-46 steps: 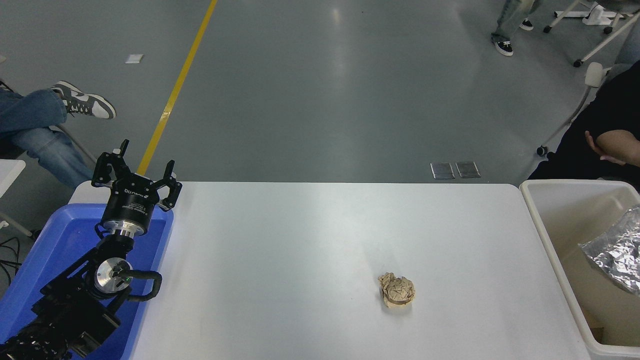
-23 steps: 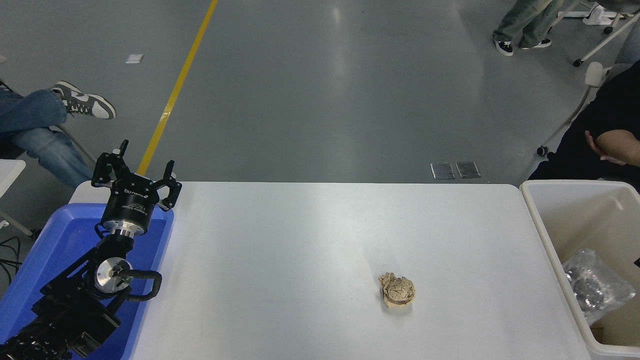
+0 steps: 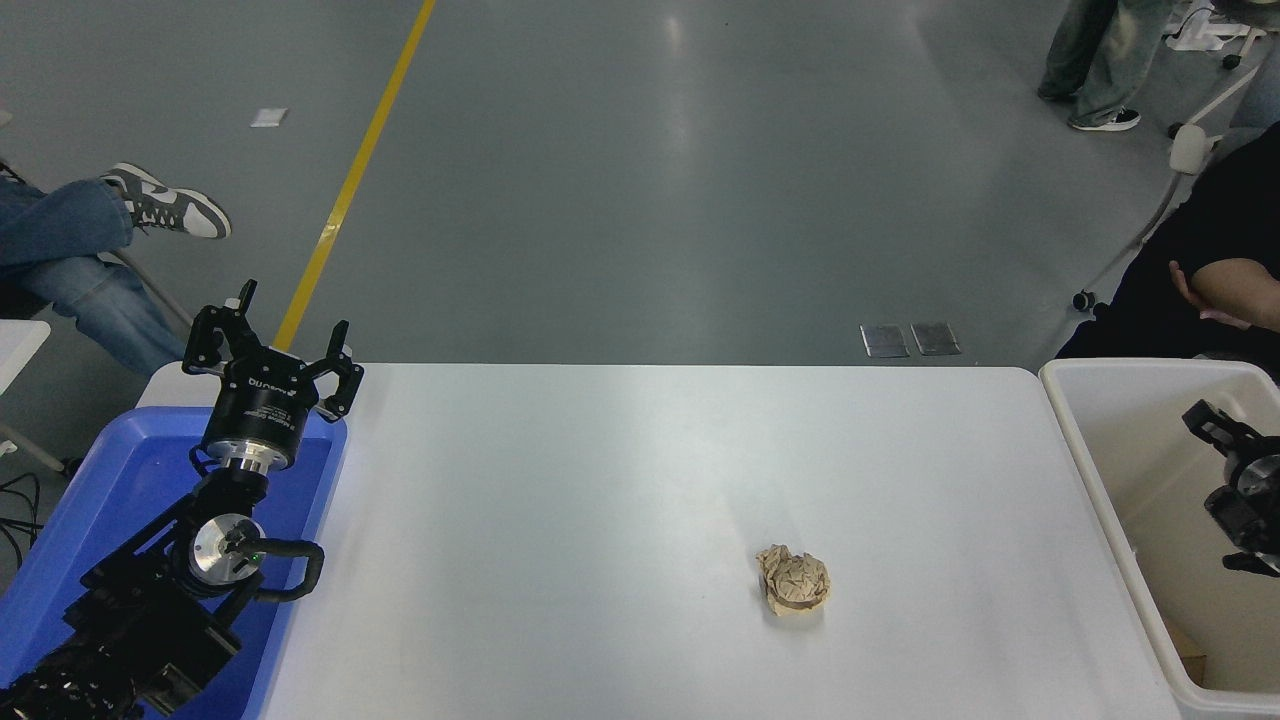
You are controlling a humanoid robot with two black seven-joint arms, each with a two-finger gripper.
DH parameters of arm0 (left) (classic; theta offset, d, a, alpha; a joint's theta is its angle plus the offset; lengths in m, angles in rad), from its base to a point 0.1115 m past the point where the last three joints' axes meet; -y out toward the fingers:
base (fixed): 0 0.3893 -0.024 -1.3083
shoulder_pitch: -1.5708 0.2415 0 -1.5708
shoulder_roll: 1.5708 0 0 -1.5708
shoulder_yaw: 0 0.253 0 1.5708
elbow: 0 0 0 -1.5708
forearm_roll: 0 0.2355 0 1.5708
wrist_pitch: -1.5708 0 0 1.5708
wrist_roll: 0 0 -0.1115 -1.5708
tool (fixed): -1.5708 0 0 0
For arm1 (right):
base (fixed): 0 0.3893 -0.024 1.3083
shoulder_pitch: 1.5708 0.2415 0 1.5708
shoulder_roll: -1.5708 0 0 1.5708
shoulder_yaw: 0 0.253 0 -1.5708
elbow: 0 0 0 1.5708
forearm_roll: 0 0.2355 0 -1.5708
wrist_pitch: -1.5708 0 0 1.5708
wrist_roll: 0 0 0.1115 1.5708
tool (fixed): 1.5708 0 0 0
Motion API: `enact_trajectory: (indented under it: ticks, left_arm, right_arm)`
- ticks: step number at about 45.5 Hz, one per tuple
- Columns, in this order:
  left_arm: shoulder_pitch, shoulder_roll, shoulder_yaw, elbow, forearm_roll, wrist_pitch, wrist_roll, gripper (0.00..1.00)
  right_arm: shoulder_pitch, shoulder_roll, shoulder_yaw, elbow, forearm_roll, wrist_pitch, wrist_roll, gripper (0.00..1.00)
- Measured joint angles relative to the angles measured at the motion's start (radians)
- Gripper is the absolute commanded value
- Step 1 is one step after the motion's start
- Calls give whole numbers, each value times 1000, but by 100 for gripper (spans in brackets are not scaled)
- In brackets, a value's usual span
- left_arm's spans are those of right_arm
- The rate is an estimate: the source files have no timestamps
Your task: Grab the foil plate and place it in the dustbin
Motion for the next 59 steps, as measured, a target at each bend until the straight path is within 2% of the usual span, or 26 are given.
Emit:
enact_trajectory:
  ticks: [17, 27, 42, 59]
  left_arm:
    - [-1, 0, 1, 0, 0, 0, 0, 98]
    - [-2, 0, 1, 0, 0, 0, 0, 98]
    - [-1, 0, 1, 0, 0, 0, 0, 98]
    - [-1, 0, 1, 0, 0, 0, 0, 98]
  right_arm:
    - [361, 70, -125, 338, -4, 20, -1, 100]
    - [577, 109, -258, 576, -1, 96, -1, 100]
    - [912, 126, -350, 886, 1, 396, -2, 100]
    - [1139, 131, -368, 1093, 3, 663, -3, 100]
